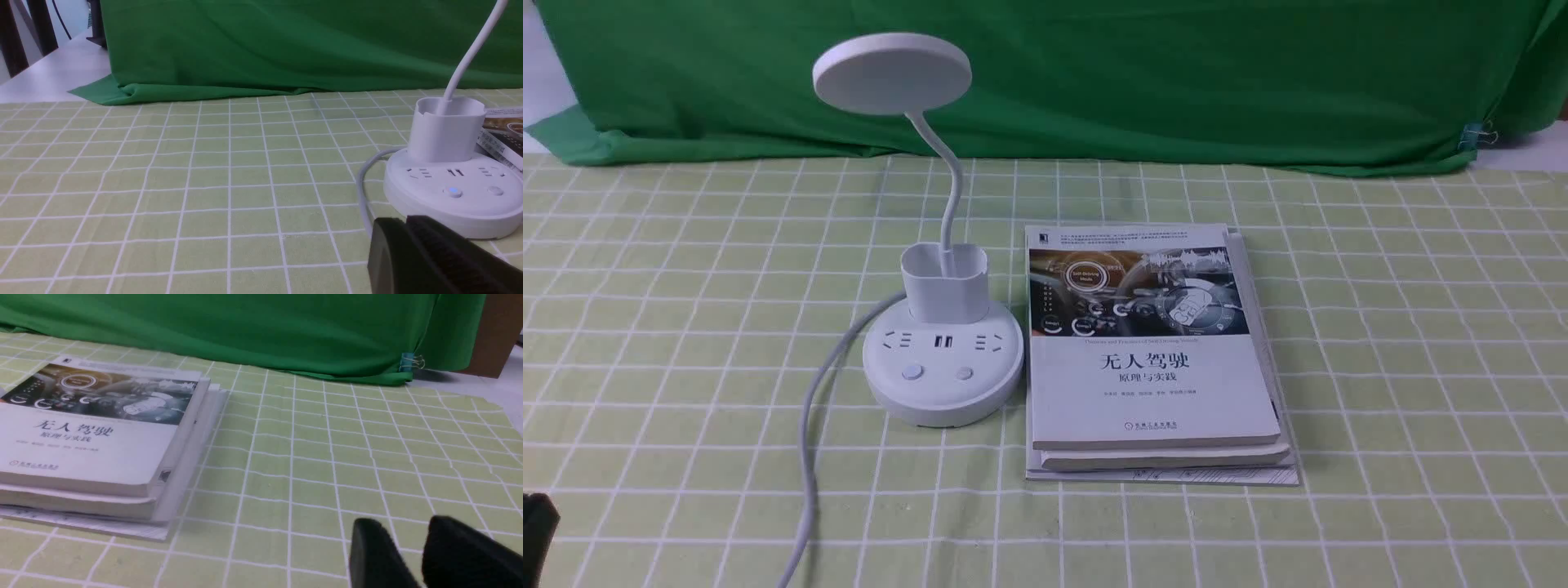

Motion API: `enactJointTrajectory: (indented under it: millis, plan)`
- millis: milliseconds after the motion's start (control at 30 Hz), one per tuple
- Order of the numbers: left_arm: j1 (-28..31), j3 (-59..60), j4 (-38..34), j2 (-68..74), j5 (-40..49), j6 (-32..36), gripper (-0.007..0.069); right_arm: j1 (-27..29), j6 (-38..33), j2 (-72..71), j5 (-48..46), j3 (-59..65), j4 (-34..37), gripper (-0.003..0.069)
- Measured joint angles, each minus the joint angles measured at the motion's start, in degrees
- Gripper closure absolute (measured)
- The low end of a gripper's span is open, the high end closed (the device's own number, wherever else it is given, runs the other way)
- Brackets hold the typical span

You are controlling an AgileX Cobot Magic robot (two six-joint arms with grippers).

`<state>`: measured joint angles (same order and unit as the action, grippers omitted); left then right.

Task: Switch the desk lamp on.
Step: Use the left arm to press the button switch on the lamp holder

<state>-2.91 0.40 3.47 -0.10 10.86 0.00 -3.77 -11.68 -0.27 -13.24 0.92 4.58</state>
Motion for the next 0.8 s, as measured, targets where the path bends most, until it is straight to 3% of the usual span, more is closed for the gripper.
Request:
enactJointTrajectory:
  millis: [567, 800]
  plan:
    - [0.0, 0.0, 0.0, 0.0, 1.8, 0.0, 0.0606, 0.0, 0.0, 0.0, 0.0, 0.0, 0.0, 0.0417]
    - [0.0, 0.0, -0.7, 0.0, -7.7, 0.0, 0.0606, 0.0, 0.0, 0.0, 0.0, 0.0, 0.0, 0.0417]
